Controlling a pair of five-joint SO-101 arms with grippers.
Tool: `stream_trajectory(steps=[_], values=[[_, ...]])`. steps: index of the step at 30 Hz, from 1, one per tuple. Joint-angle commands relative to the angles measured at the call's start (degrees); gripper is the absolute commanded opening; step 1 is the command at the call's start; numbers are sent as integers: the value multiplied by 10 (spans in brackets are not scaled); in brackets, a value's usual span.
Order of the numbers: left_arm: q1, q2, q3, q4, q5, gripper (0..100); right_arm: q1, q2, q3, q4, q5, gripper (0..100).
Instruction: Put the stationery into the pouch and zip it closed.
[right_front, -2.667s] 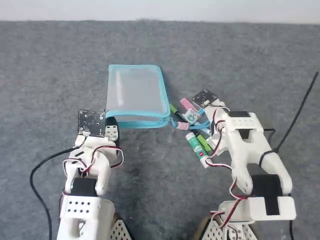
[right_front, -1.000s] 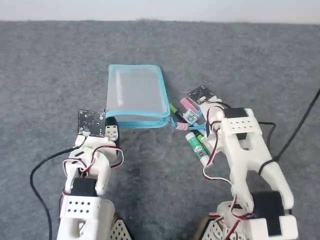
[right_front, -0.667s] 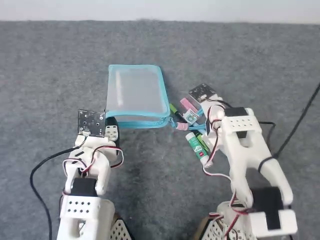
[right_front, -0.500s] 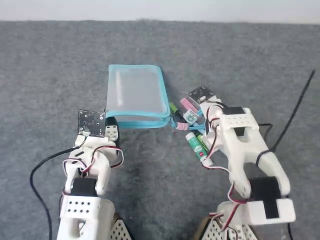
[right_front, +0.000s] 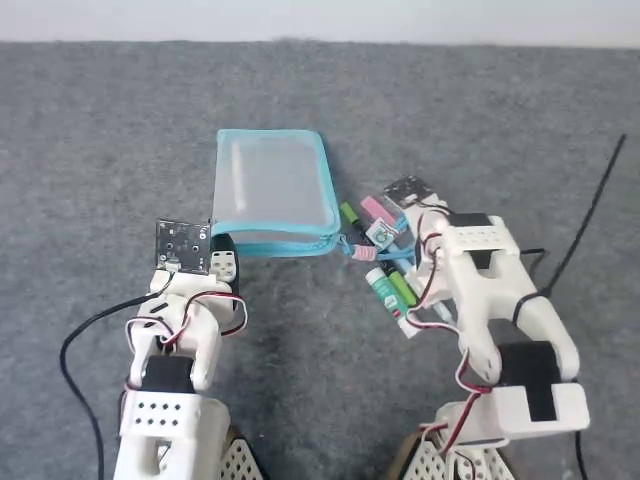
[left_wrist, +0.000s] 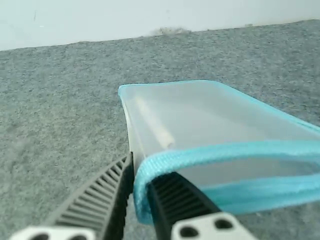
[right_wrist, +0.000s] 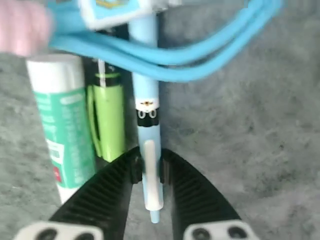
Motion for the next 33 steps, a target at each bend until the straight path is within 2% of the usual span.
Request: stream_trajectory(steps=[1, 10, 27, 33], values=[[-2, 6, -16, -15, -4, 10, 37, -11, -23, 17, -11, 8], [-1, 6, -16, -16, -4, 10, 65, -42, -60, 86, -23, 7], [0, 6, -17, -17, -4, 10, 80, -359, -3, 165, -77, 7], [0, 6, -17, -17, -4, 10, 2, -414, -12, 215, -77, 7]])
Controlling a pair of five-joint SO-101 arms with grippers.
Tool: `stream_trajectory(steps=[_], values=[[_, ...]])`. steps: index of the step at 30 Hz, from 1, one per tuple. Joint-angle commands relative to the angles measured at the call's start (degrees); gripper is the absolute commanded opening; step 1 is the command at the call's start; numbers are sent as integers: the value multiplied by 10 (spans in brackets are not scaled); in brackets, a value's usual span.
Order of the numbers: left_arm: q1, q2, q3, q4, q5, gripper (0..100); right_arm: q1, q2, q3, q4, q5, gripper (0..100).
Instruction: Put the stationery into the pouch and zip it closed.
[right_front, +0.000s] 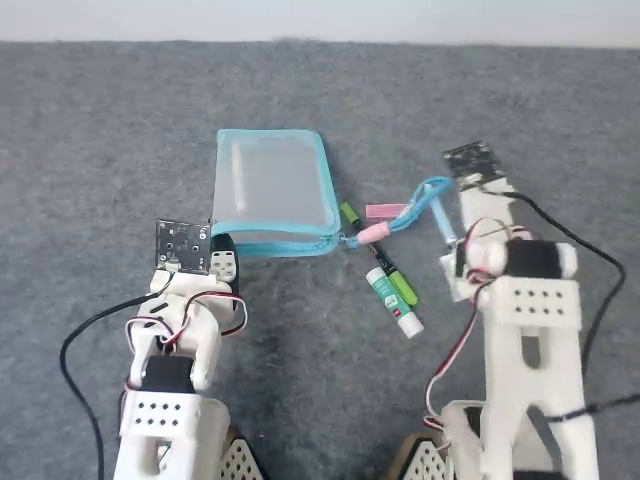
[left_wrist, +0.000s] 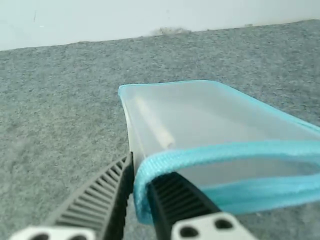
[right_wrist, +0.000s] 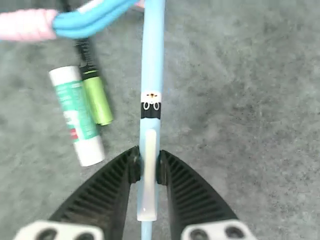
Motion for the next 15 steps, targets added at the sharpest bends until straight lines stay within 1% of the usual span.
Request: stream_trajectory(steps=[1, 5, 8, 12, 15], values=[[0, 6, -17, -16, -4, 10, -72, -52, -25, 45, -10, 7], [0, 6, -17, -17, -5, 10, -138, -62, -70, 90, -11, 7], [1, 6, -17, -18, -5, 10, -171, -62, -105, 121, -11, 7], [1, 6, -17, -18, -5, 10, -203, -62, -129, 137, -11, 7], [1, 6, -17, -18, -5, 10, -210, -62, -135, 135, -11, 7]])
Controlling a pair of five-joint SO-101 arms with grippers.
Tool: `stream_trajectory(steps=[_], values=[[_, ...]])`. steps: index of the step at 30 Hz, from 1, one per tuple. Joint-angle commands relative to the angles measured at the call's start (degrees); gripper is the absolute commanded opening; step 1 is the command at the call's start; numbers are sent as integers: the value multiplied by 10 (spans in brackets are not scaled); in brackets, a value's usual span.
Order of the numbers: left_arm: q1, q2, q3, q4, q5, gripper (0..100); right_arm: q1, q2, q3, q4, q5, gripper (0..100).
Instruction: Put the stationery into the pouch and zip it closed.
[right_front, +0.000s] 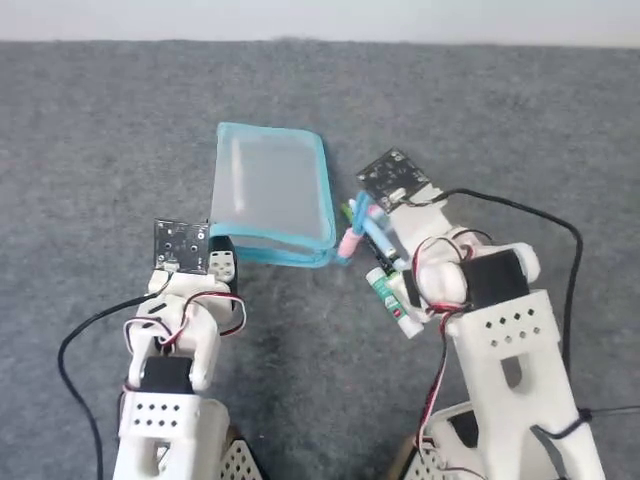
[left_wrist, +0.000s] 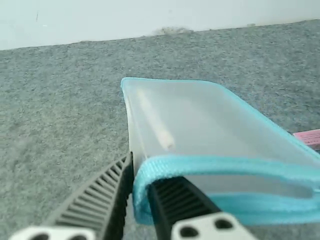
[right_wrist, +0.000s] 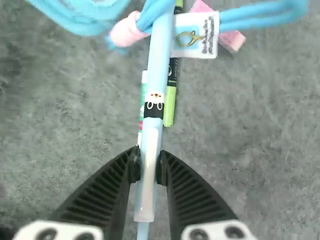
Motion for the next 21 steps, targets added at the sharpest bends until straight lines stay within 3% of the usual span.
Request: stream_trajectory(steps=[1, 5, 11, 16, 21], values=[[4, 6, -17, -18, -5, 10, -11, -24, -39, 7, -9, 7], [4, 6, -17, -18, -5, 10, 26, -24, -40, 19, -6, 7], [4, 6, -17, -18, -5, 10, 189, -17, -84, 38, -1, 6], [4, 6, -17, -19, -5, 10, 218, -7, -96, 144, 118, 6], [4, 6, -18, -19, -5, 10, 240, -11, -78, 142, 193, 6]])
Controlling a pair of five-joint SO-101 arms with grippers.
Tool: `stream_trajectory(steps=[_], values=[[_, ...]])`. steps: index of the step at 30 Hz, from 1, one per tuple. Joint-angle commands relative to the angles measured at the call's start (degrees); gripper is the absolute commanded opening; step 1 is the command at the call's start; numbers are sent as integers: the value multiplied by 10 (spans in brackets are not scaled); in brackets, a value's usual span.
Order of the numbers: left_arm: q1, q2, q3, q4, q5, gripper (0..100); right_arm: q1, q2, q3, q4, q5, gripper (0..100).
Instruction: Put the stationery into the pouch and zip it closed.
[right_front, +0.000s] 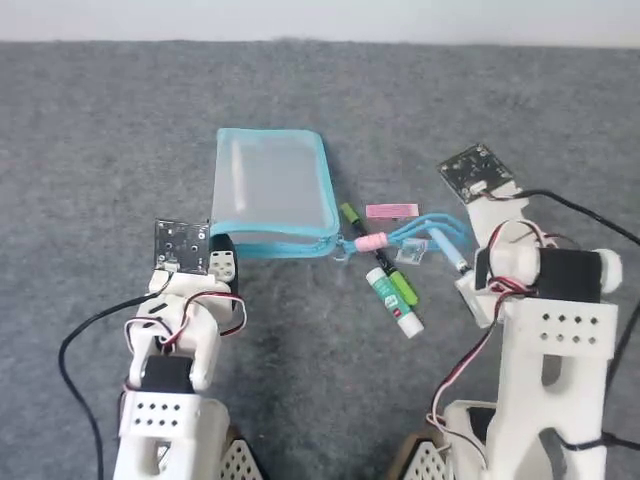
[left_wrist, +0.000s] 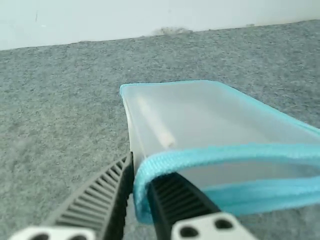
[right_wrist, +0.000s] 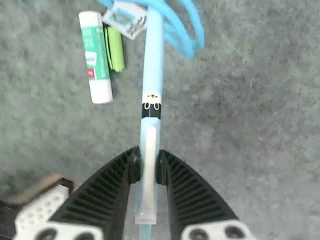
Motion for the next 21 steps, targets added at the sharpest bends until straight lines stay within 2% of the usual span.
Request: stream_trajectory(steps=[1, 9, 13, 17, 21], values=[[4, 6, -18, -19, -4, 10, 17, -12, -9, 26, 92, 6], [4, 6, -18, -20, -4, 10, 17, -12, 25, 26, 245, 6], [4, 9, -17, -33, -4, 10, 9, -12, 40, 18, 264, 7], [10, 10, -17, -41, -4, 10, -51, -13, 38, -29, 154, 7], [25, 11, -11, -40, -4, 10, -180, -29, 18, -73, 22, 7]])
